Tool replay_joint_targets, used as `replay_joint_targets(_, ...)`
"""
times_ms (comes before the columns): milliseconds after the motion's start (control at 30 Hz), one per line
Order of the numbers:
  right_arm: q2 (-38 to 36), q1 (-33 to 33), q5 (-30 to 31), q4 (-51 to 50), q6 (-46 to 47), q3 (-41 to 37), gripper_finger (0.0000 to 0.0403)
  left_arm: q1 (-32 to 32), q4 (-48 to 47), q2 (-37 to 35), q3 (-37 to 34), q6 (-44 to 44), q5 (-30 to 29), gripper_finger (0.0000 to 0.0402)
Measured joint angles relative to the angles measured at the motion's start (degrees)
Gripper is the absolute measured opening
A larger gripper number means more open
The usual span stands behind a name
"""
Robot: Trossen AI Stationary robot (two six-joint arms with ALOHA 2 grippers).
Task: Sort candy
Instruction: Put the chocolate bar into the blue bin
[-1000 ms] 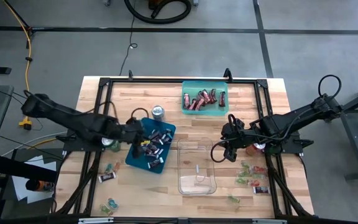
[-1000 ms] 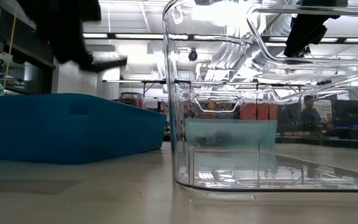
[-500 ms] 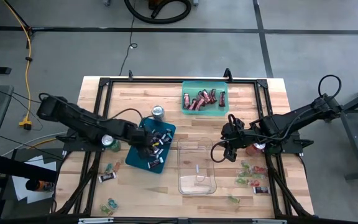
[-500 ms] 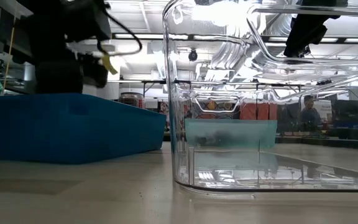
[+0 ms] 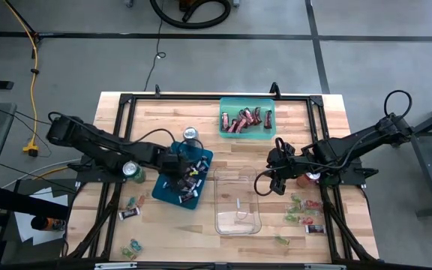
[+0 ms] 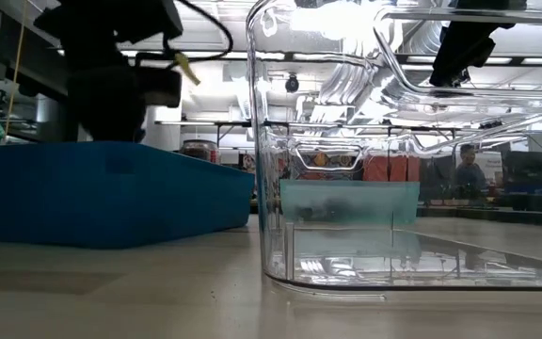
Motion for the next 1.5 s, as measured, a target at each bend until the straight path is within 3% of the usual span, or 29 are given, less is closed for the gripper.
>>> replay_joint_targets(233, 0.0, 0.0, 0.0, 0.0, 0.0, 0.0, 0.0138, 1.6, -2.6, -6.5, 4.0, 0.3, 2.1, 0.0179)
replay_joint_targets(500, 0.0, 0.0, 0.1, 0.1, -0.3, 0.0, 0.0138, -1.7, -2.7, -19.9, 5.9, -1.4, 3.1, 0.0186)
replay_joint_targets(667, 0.0, 0.0, 0.1, 0.4, 0.0, 0.0, 0.0138, -4.9, -3.6, -24.7, 6.0, -1.6, -1.6, 0.0186)
replay_joint_targets(900, 0.0, 0.0, -0.1, 0.5, 0.3, 0.0, 0.0138, -5.9, -3.5, -25.6, 6.0, -1.3, -6.4, 0.0186)
replay_joint_targets(967, 0.0, 0.0, -3.8, 0.5, 3.3, 0.0, 0.0138, -5.9, -3.5, -25.6, 6.0, -1.3, -6.4, 0.0186)
replay_joint_targets(1133, 0.9, 2.5, -26.1, -0.9, 14.1, 0.0, 0.0138, -5.9, -3.5, -25.6, 6.0, -0.7, -6.4, 0.0186)
replay_joint_targets(1200, 1.6, 6.0, -30.6, -0.4, 19.0, 0.0, 0.0138, -5.8, -3.4, -25.6, 6.0, 0.2, -7.1, 0.0186)
replay_joint_targets(1367, 4.6, 17.7, -30.2, 0.5, 31.1, 0.0, 0.0138, -5.7, -3.5, -25.2, 6.0, -1.3, -13.2, 0.0186)
replay_joint_targets(1500, 9.0, 26.0, -28.5, -0.4, 35.7, 0.0, 0.0138, -5.7, -3.5, -25.3, 6.0, -0.7, -13.8, 0.0186)
